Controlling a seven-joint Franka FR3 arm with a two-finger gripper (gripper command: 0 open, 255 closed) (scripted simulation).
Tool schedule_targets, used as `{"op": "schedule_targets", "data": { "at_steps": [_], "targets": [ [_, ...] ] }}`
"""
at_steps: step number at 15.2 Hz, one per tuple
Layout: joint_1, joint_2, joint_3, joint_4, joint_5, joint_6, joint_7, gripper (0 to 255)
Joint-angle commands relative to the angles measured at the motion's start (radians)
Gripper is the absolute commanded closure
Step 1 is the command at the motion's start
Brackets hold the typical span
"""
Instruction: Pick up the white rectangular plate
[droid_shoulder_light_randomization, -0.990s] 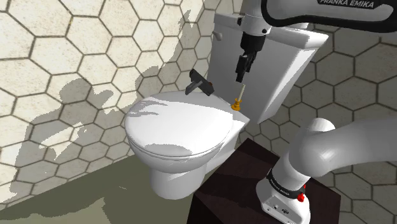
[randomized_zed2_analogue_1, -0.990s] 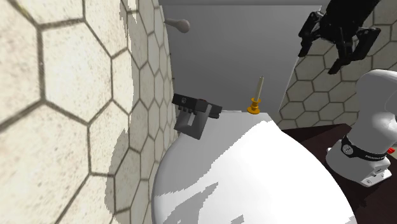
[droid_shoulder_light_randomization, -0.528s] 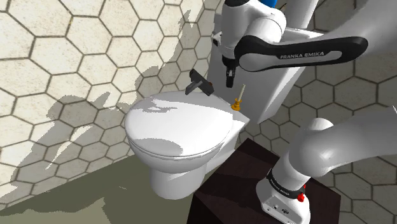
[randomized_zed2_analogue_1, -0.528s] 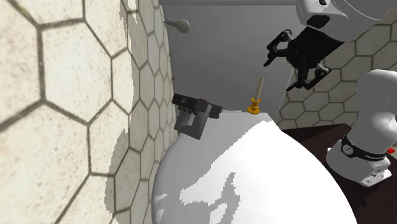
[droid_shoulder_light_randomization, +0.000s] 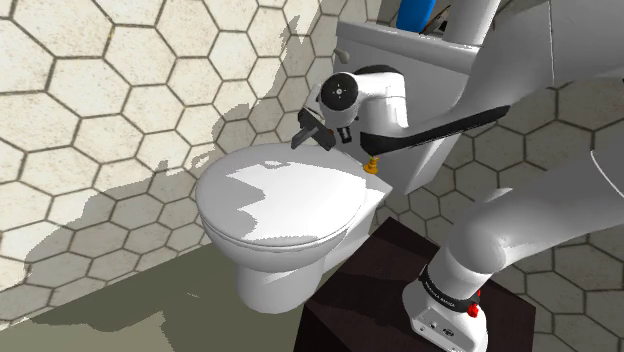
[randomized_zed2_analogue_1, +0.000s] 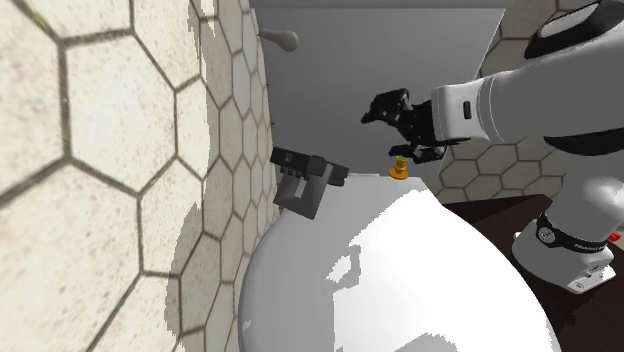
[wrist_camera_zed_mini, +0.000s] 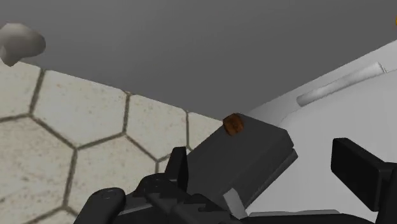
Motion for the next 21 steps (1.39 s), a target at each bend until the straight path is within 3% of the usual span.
{"op": "schedule_targets", "data": {
  "at_steps": [1,5,6,15,16,21],
  "targets": [
    [-0.046,0.078,0.039,0.008,-0.236,0.042,0.083,0],
    [-0.105,0.24,0.081,0.048,-0.689,0.013,0.238,0],
    [-0.108,0.263,0.082,0.054,-0.746,0.001,0.254,0],
    [-0.104,0.355,0.095,0.043,-0.807,-0.068,0.351,0],
    [-0.103,0.354,0.095,0.043,-0.806,-0.068,0.35,255],
    [-0.103,0.352,0.096,0.042,-0.804,-0.067,0.348,255]
  ]
}}
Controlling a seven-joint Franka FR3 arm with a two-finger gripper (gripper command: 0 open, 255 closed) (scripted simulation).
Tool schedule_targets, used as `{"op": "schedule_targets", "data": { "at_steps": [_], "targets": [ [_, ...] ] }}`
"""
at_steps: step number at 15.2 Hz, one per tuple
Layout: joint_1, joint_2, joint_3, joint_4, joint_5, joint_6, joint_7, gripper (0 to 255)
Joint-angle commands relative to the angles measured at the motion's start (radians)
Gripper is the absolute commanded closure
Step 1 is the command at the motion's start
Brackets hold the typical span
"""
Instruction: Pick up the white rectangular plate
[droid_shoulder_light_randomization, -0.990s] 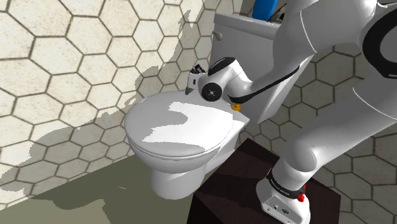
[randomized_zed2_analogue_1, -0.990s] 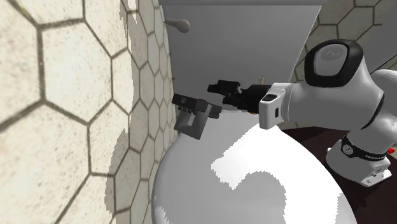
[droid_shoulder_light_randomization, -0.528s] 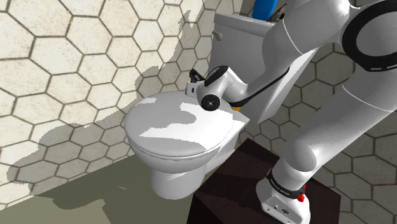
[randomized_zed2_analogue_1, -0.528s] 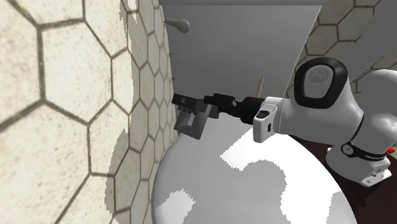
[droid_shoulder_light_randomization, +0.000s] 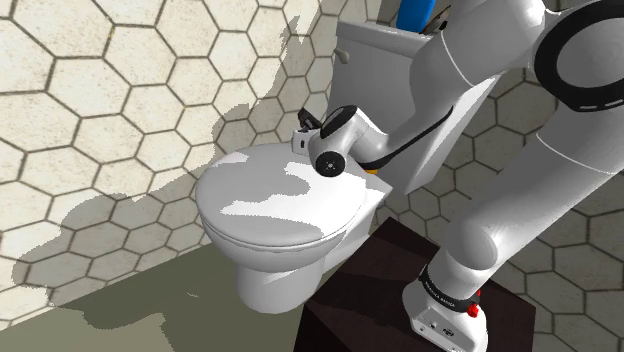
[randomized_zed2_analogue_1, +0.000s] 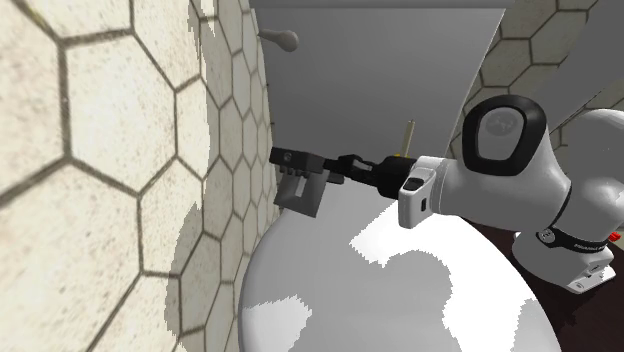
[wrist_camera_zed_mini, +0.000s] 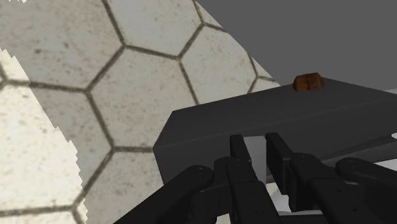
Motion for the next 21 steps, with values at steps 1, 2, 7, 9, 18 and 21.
{"op": "schedule_targets", "data": {
  "at_steps": [1,2,7,9,18,21],
  "targets": [
    [-0.001,0.001,-0.001,-0.002,0.001,0.0,0.0,255],
    [-0.001,0.0,-0.001,-0.002,0.001,0.0,0.0,255],
    [-0.003,-0.034,-0.007,0.003,0.021,0.027,-0.035,255],
    [-0.004,-0.058,-0.01,0.006,0.037,0.046,-0.061,255],
    [-0.007,-0.156,-0.03,0.027,0.115,0.119,-0.184,255],
    [-0.007,-0.168,-0.033,0.031,0.126,0.128,-0.201,255]
  ]
}}
